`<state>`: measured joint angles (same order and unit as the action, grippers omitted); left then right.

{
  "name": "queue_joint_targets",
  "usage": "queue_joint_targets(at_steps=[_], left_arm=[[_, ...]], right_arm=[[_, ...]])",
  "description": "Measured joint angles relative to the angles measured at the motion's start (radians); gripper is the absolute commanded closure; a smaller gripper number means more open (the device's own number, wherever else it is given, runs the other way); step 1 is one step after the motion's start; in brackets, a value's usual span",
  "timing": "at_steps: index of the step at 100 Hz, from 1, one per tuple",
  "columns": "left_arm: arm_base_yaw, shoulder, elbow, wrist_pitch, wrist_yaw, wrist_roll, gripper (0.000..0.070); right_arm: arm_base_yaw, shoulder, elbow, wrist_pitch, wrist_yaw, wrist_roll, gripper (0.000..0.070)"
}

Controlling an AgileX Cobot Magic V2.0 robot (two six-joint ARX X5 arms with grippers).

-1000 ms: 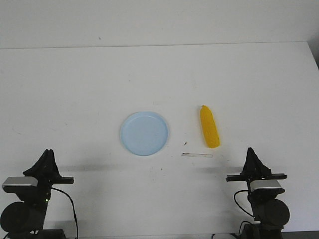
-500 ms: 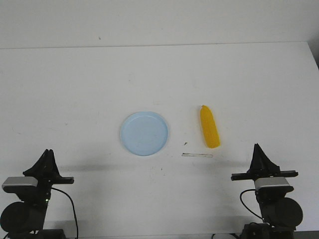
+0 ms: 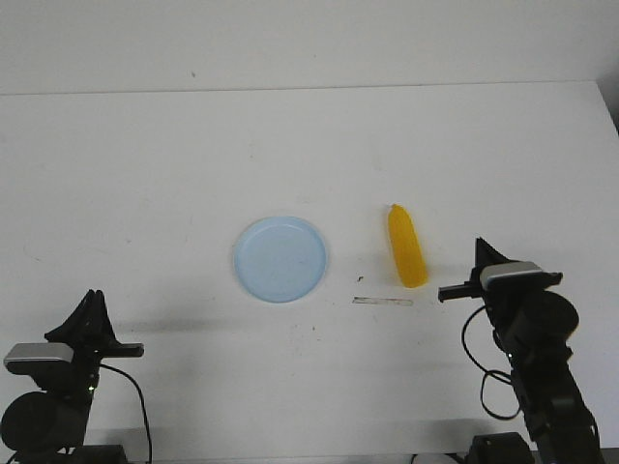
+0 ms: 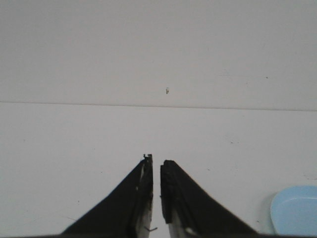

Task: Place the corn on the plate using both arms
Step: 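Reach the right gripper forward over the yellow corn cob, then lower the right gripper around the corn and close on it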

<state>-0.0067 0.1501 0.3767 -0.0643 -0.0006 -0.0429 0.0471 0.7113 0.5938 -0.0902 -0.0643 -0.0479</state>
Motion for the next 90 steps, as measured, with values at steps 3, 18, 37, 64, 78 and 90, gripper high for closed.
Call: queue_joint_targets(at_steps=[3, 18, 37, 64, 78, 90], left_arm=[[0.000, 0.000, 0.000, 0.000, 0.000, 0.000, 0.0657], [0.000, 0.000, 0.000, 0.000, 0.000, 0.000, 0.0657], [0.000, 0.000, 0.000, 0.000, 0.000, 0.000, 0.0657], [0.000, 0.000, 0.000, 0.000, 0.000, 0.000, 0.0657], [0.000, 0.000, 0.000, 0.000, 0.000, 0.000, 0.0657], [0.000, 0.000, 0.000, 0.000, 0.000, 0.000, 0.0657]], right_arm=[[0.006, 0.037, 0.018, -0.003, -0.018, 0.001, 0.0692], [0.019, 0.210, 0.118, -0.022, -0.064, 0.015, 0.0692], [0.034, 0.419, 0.326, -0.142, -0.072, 0.084, 0.0691], [0.080, 0.724, 0.675, -0.515, -0.038, 0.155, 0.0374], [0.126, 0.864, 0.818, -0.700, 0.006, 0.183, 0.0243], [0.146, 0.945, 0.864, -0.753, 0.014, 0.201, 0.0167]])
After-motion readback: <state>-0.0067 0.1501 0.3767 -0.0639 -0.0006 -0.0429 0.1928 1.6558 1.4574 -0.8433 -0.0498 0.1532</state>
